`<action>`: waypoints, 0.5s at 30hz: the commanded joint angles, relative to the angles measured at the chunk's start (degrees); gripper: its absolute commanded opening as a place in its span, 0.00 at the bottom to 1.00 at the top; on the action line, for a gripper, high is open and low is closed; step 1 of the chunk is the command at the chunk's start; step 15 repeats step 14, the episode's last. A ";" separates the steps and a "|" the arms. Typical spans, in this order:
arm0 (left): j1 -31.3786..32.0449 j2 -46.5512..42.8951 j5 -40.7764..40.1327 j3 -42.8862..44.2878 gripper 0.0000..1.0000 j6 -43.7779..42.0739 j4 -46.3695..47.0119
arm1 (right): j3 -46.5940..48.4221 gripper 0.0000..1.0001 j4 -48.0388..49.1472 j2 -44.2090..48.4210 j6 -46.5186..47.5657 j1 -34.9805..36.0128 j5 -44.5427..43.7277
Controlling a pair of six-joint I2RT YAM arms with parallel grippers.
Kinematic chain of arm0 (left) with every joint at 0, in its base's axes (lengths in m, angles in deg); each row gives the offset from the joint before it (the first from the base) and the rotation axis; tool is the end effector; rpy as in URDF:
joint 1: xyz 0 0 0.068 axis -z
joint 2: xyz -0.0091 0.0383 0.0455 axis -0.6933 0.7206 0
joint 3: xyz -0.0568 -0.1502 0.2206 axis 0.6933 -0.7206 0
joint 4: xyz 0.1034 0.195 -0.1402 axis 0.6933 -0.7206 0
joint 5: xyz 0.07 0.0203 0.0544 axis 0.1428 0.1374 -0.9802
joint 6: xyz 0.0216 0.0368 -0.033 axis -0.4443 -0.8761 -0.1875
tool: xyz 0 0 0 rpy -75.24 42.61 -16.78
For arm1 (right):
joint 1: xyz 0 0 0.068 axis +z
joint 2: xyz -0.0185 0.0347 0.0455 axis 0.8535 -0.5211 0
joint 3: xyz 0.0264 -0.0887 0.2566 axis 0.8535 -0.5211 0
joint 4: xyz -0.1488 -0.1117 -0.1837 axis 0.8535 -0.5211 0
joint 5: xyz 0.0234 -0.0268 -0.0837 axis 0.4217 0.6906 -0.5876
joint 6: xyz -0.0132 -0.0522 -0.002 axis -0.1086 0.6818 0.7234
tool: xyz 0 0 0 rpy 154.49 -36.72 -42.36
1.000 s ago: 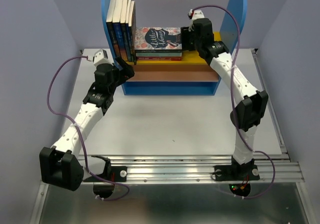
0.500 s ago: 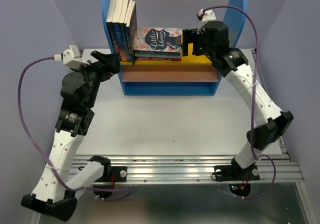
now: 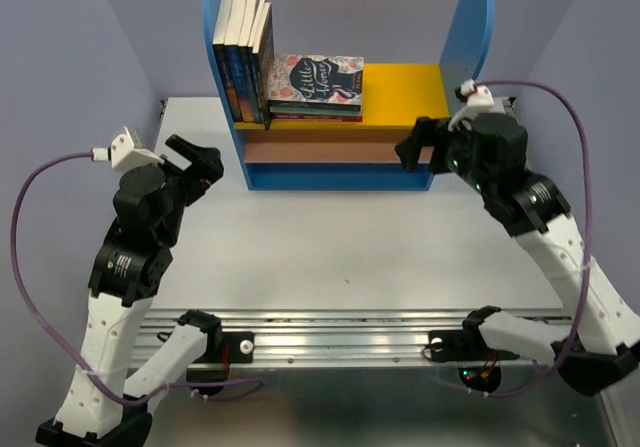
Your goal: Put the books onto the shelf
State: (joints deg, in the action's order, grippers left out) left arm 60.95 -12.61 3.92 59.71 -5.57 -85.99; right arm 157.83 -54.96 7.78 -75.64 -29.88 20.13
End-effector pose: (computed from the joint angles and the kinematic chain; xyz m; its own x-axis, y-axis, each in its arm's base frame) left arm 0.1326 -0.0311 0.4501 -0.0522 -0.5939 -0.8028 0.0070 0.8037 -0.5950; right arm 0.2146 0.1130 0.4655 -0.3173 0.0997 -0.9431 -0.3146 0.9271 0.2039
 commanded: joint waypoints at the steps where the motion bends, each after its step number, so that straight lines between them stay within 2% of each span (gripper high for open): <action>1: 0.17 -3.79 -9.49 0.32 0.99 6.11 -17.30 | -14.59 1.00 -2.09 14.80 -10.35 0.12 -6.17; 5: 0.17 -6.51 -14.67 -1.35 0.99 8.93 -22.42 | -23.32 1.00 -7.44 26.41 -15.54 0.12 -12.93; 8: 0.08 -8.19 -15.21 -2.24 0.99 9.46 -23.05 | -25.80 1.00 -10.79 33.10 -17.05 0.12 -16.37; 15: 0.08 -10.48 -14.68 -4.35 0.99 11.13 -23.23 | -27.65 1.00 -12.21 37.36 -18.19 0.12 -16.02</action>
